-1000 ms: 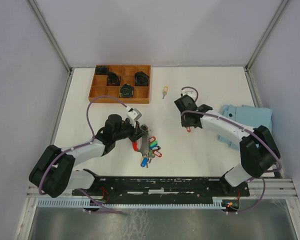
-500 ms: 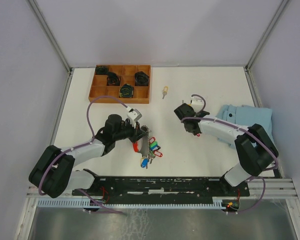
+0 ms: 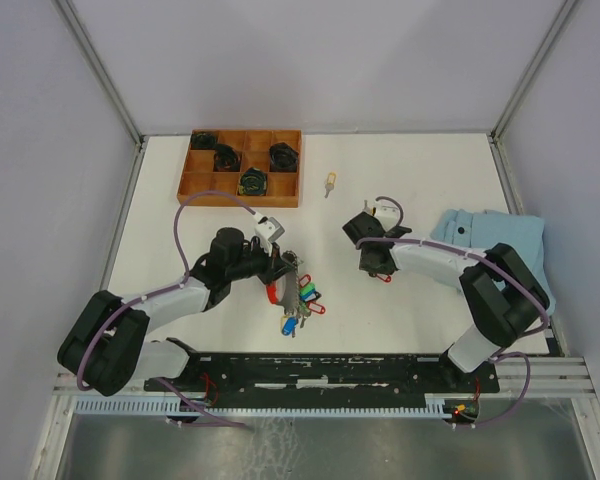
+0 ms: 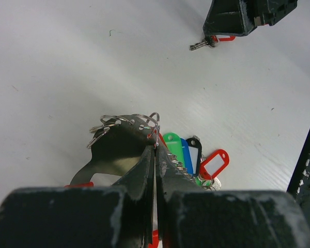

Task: Put the keys on the keyring

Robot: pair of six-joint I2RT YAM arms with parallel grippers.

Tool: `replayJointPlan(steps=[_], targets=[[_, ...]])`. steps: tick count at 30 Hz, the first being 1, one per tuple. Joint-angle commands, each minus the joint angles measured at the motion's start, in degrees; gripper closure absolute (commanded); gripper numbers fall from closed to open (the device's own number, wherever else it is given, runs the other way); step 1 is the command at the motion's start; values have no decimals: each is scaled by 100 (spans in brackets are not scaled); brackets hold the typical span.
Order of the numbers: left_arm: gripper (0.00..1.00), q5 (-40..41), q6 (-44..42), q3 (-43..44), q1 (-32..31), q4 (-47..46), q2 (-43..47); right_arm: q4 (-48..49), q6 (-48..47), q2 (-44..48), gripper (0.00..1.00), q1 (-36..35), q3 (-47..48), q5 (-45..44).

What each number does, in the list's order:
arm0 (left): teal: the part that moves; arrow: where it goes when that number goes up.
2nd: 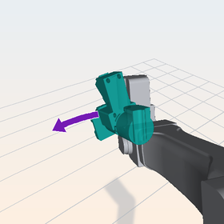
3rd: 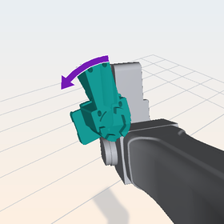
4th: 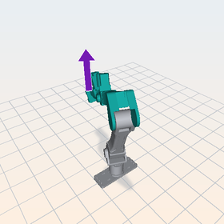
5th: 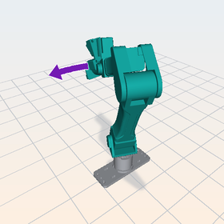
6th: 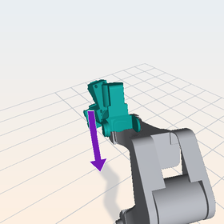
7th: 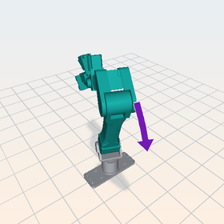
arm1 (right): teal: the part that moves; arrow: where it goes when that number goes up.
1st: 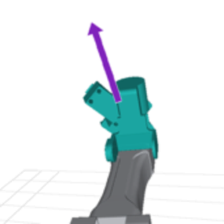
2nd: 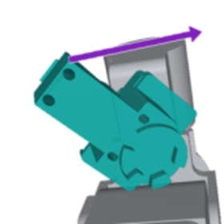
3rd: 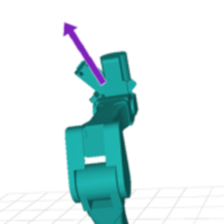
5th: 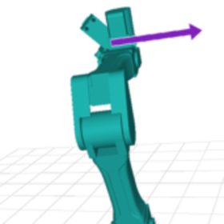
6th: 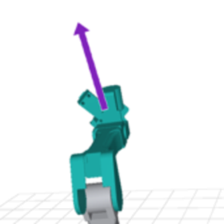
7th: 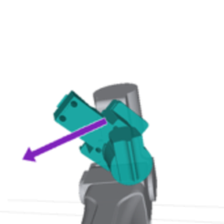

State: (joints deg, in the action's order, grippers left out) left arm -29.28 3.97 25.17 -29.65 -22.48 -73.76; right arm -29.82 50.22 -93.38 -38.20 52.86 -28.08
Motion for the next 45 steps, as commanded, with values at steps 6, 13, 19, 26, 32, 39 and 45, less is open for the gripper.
replayJointPlan(steps=[6, 13, 19, 26, 32, 39, 45], targets=[[97, -234, -134, 277, -21, -213, 27, 9, -1643, 680, 34, 493, 74, 995], [97, -292, -133, 279, -26, -213, 22, 165, -2074, 471, 24, 974, -107, 1954], [97, -324, -147, 279, -26, -213, 7, 222, -1976, 154, 24, 991, -219, 2220], [97, -359, -142, 292, -24, -213, -3, 292, -1591, -68, 27, 906, -330, 2793], [97, -362, -142, 290, -28, -200, -2, 270, -1027, -123, 31, 395, -101, 2895], [97, -333, -169, 288, -27, -184, 28, 889, -795, -159, 33, 117, 49, 2706], [97, -309, -176, 285, -24, -161, 31, 1230, -1551, 22, 36, 107, 185, 2908]])
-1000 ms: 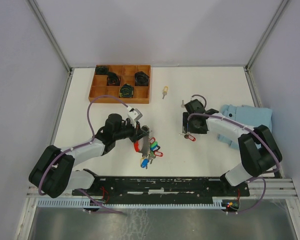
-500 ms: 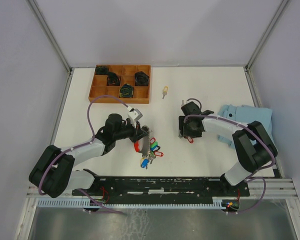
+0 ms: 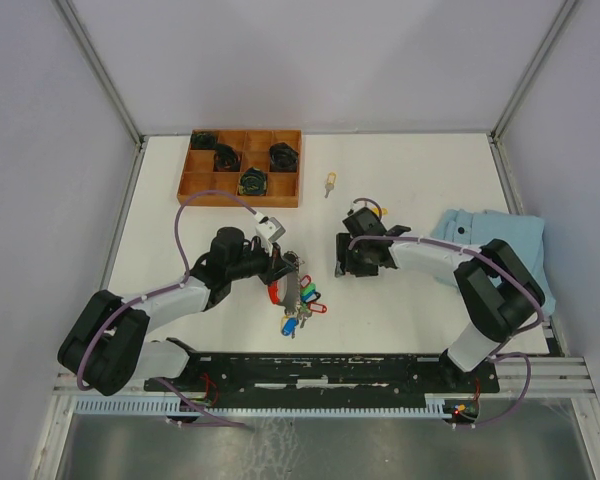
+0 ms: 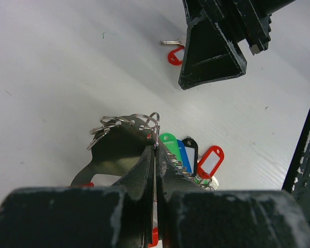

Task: Put the keys on the keyring

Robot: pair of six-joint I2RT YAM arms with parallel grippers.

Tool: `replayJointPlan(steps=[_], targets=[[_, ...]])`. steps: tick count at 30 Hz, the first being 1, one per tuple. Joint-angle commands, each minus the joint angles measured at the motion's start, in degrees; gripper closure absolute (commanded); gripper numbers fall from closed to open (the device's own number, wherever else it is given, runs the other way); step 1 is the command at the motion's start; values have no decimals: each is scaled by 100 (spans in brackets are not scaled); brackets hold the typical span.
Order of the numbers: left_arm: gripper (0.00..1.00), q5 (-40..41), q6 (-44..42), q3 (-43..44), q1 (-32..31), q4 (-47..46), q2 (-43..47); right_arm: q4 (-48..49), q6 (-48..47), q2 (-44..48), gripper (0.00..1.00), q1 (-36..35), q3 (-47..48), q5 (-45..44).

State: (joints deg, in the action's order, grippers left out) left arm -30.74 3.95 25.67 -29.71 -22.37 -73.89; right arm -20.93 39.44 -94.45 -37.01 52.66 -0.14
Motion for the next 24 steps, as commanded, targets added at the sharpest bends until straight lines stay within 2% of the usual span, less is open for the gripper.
replayJointPlan(steps=[1, 4, 9, 13, 16, 24], targets=[[97, -160, -175, 234, -25, -171, 54, 294, -708, 266, 36, -12, 190, 81], [97, -143, -189, 235, -23, -171, 61, 132, -1175, 738, 35, -8, 59, -92], [97, -134, -184, 241, -17, -171, 41, -150, -1440, 1267, 34, -15, -203, -574], [97, -134, -192, 244, -15, -150, 55, 78, -1235, 1343, 48, -31, -610, -986], [97, -129, -201, 235, -19, -145, 72, 494, -974, 1453, 54, -213, -951, -1524], [97, -107, -207, 241, -22, -143, 59, 1727, -455, 1761, 61, -675, -1842, -2658]])
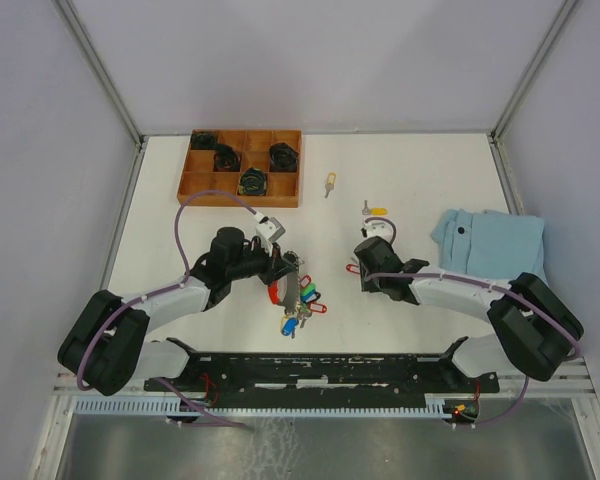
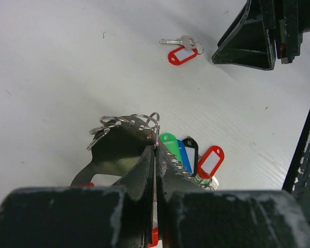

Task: Put the keys on the keyring

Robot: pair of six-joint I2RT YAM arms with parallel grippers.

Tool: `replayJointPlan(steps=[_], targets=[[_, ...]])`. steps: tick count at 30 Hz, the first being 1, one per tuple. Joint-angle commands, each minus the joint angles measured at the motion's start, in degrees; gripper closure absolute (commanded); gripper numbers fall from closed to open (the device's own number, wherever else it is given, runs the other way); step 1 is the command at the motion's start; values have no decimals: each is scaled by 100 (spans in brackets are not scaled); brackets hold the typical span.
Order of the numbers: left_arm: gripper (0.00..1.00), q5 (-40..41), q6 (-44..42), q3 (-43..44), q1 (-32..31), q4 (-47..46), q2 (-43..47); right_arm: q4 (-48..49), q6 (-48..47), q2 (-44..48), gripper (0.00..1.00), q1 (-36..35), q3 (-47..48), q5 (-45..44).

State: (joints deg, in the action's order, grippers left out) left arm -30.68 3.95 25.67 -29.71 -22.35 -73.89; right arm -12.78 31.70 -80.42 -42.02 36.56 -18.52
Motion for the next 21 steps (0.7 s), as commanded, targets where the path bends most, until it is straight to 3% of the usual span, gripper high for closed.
replayJointPlan(steps=[1, 21], targets=[[97, -114, -202, 240, -18, -153, 44, 1021, 334, 368, 62, -232, -303, -946], [97, -141, -184, 246, -22, -164, 23, 1314, 845, -264, 68, -986, -215, -2070]])
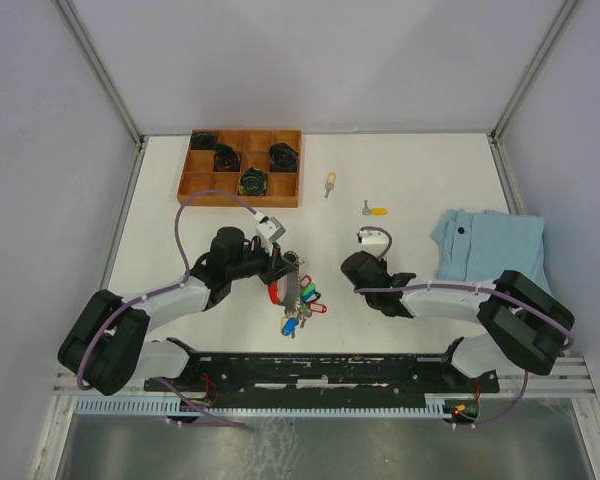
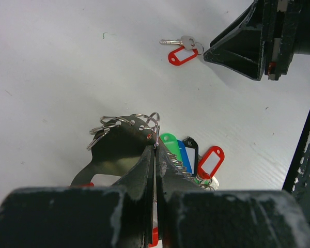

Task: Put the keys on the keyring

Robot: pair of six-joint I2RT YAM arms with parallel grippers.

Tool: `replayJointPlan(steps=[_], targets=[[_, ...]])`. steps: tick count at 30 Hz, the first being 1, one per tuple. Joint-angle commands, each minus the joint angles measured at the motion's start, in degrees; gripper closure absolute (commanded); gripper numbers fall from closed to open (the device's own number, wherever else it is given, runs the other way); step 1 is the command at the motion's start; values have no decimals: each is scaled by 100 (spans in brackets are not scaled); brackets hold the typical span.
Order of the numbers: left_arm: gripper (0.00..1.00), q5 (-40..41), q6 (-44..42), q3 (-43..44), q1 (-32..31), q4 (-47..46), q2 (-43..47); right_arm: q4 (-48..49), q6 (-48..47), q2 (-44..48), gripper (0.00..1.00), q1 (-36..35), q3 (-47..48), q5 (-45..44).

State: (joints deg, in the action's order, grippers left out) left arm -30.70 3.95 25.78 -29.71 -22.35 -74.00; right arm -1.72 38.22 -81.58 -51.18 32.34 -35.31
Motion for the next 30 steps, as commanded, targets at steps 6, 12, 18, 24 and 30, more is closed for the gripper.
replayJointPlan(steps=[6, 12, 18, 24, 30], targets=[[97, -156, -183, 238, -18, -164, 17, 386, 203, -393, 69, -123, 266, -413], [97, -156, -186, 239, -20, -164, 17, 423, 225, -512, 69, -156, 322, -509], [97, -147, -184, 244, -17, -149, 26, 205, 417, -712, 72, -155, 498, -649], [97, -147, -192, 249, -21, -147, 40, 77, 531, -723, 75, -153, 476, -764], [97, -156, -192, 239, -21, -146, 67, 20, 579, -760, 78, -155, 472, -904]])
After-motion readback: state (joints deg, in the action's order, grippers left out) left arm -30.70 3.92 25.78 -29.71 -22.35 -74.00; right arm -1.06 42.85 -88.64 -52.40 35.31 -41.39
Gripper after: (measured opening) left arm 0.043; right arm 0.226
